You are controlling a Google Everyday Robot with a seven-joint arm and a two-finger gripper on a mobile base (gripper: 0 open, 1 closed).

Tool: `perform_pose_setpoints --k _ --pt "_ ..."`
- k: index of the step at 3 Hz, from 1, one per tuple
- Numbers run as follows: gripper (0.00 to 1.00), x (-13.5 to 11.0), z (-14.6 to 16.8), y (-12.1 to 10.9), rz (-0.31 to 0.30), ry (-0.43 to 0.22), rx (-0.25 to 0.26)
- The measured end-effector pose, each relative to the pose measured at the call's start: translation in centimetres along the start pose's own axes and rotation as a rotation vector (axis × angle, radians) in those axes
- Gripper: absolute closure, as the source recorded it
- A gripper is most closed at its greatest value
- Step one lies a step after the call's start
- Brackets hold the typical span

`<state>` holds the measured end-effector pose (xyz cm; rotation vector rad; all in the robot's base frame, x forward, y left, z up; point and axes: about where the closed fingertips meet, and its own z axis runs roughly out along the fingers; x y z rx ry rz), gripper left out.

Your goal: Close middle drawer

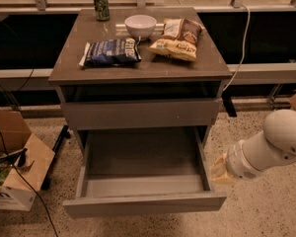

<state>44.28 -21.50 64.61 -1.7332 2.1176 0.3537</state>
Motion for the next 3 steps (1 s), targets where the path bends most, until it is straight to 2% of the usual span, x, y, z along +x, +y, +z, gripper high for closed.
perform_pose_setpoints --k 1,2,3 --pt "1.00 0.2 0.5 0.1 0.005 -0.003 -0.010" --pt "1.00 -0.1 1.4 0.5 0.017 0.029 -0.021" --pt "1.00 -0.2 3.8 1.6 0.018 0.054 -0.026"
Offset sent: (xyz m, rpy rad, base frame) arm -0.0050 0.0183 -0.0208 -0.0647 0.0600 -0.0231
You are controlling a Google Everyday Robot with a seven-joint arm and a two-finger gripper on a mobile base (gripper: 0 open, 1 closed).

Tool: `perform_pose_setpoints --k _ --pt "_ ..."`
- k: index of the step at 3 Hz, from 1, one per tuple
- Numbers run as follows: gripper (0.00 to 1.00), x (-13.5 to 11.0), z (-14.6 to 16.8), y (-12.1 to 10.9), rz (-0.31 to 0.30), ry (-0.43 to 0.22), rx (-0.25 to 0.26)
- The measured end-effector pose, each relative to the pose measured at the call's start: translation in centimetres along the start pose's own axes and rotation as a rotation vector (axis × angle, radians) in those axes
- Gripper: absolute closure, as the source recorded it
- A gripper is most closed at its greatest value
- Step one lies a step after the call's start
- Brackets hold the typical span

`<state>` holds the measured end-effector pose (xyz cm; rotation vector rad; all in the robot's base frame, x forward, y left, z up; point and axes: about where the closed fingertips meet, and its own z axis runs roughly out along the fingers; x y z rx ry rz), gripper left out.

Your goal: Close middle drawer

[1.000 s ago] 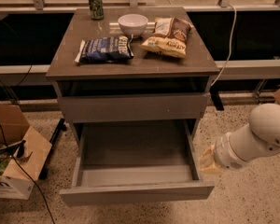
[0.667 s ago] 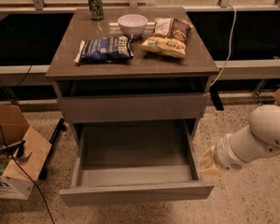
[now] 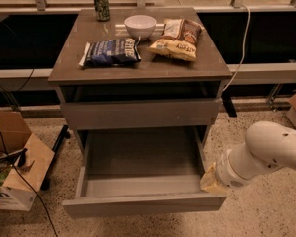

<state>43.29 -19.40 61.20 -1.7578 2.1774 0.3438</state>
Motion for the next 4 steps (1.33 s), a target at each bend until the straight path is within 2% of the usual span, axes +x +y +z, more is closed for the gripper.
perform_pose_setpoints --k 2,3,4 --pt "1.00 2.1 5.4 0.7 0.027 0.011 0.000" --pt "1.00 3.5 8.3 0.5 0.044 0.004 -0.023" --pt "1.00 6.1 14.1 0.1 0.071 -0.048 -0.080"
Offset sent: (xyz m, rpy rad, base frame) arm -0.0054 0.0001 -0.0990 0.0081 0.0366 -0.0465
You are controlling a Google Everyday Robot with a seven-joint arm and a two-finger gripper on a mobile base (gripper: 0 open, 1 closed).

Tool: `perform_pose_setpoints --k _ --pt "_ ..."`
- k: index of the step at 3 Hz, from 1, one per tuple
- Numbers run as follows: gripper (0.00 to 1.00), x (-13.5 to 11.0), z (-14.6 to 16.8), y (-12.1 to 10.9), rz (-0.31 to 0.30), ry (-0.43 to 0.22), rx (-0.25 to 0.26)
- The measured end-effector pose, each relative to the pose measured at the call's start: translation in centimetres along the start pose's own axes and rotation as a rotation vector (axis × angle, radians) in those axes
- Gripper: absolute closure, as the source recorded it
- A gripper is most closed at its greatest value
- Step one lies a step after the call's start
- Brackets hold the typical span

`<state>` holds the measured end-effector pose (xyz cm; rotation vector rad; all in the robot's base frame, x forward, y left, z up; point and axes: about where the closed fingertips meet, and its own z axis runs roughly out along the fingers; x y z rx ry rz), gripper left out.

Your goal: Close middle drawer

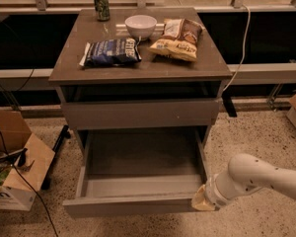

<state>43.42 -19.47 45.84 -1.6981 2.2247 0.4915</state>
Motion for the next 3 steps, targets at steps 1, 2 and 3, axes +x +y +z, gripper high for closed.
perform_pose_setpoints --k 1,2,3 --pt "1.00 2.1 4.4 -1.2 0.037 -0.071 -0.038" --pt "1.00 2.1 4.4 -1.2 0.037 -0.071 -0.038" --pt "1.00 1.0 4.9 -2.3 0.025 -0.084 -0.007"
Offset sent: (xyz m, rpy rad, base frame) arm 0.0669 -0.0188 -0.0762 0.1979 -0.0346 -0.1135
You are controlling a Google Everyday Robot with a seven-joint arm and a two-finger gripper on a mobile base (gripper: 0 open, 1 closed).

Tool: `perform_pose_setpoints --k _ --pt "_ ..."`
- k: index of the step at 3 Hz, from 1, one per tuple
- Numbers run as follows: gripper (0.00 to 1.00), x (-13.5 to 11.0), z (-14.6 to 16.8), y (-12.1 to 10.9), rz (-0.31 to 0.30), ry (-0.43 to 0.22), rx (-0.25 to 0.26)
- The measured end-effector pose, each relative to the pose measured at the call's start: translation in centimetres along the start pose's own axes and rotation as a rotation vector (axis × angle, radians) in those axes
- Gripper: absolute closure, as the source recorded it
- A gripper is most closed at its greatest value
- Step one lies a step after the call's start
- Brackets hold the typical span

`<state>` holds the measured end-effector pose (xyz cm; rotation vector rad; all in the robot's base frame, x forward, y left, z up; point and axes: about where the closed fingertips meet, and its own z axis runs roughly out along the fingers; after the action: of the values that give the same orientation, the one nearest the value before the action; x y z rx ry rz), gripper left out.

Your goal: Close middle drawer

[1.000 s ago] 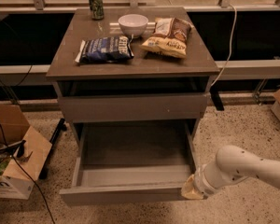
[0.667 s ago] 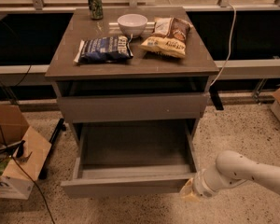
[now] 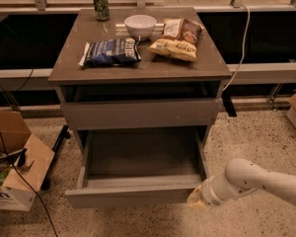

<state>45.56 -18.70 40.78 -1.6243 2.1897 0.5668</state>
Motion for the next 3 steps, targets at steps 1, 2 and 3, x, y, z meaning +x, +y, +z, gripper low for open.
perform_pose_setpoints --k 1,2,3 --pt "1.00 -2.6 1.5 -2.1 -0.052 -0.032 0.029" --pt "1.00 -2.5 1.5 -2.0 -0.052 -0.032 0.029" --pt "1.00 -4.7 2.9 -4.4 -0.090 -0.064 0.027"
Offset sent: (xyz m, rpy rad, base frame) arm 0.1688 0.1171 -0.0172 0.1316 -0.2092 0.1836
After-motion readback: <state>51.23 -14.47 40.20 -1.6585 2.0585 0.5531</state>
